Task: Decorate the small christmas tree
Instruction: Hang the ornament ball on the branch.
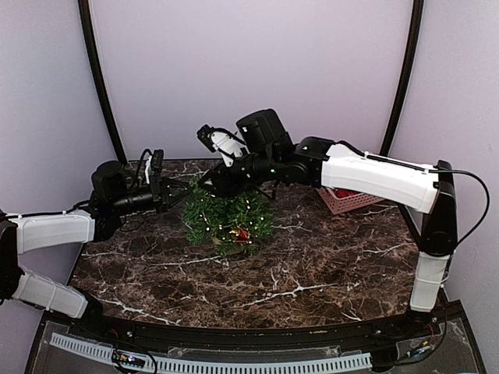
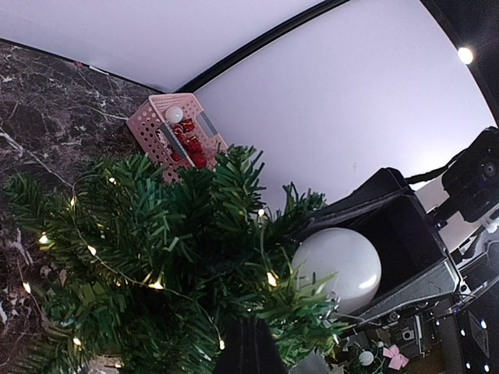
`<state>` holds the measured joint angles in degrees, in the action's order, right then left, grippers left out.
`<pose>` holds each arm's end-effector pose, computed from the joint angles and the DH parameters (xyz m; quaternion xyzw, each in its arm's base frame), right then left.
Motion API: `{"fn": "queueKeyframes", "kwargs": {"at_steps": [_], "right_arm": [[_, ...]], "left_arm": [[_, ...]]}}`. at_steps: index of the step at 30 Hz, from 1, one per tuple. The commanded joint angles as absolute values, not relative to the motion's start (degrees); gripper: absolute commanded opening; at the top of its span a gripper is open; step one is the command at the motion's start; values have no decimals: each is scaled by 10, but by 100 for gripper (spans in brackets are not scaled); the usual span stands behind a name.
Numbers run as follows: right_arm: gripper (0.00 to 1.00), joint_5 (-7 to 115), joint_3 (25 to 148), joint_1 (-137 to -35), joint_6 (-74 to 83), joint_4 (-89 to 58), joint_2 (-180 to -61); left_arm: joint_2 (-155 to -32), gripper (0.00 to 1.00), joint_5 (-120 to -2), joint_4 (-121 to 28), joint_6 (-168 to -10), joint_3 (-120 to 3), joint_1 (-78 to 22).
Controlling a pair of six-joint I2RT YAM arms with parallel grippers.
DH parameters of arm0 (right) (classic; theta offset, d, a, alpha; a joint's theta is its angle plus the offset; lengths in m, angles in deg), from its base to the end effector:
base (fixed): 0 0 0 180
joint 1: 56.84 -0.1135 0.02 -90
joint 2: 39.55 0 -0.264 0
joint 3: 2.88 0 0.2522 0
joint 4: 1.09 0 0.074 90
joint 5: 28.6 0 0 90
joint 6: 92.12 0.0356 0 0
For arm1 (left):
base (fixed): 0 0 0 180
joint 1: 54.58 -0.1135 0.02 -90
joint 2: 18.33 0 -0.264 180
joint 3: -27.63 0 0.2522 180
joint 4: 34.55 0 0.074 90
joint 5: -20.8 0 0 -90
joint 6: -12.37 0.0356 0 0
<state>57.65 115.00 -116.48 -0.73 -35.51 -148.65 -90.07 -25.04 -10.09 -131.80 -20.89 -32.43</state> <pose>0.2276 0.3932 0.3541 -0.4269 0.7305 0.2941 0.4445 0.2394 -0.1242 0.2669 0.0795 0.6971 -0.6159 0.3583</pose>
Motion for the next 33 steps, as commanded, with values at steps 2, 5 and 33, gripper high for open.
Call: {"fn": "queueKeyframes", "kwargs": {"at_steps": [2, 5, 33], "right_arm": [[38, 593, 1135, -1170, 1, -344, -1452], [38, 596, 1129, -1170, 2, -344, -1450], [38, 606, 1095, -1170, 11, -332, -1425]], "left_arm": [[-913, 0, -239, -76, -1311, -229, -316], [-920, 0, -238, -74, -1311, -234, -314], [-746, 50, -420, -359, -1138, -247, -316]]}}
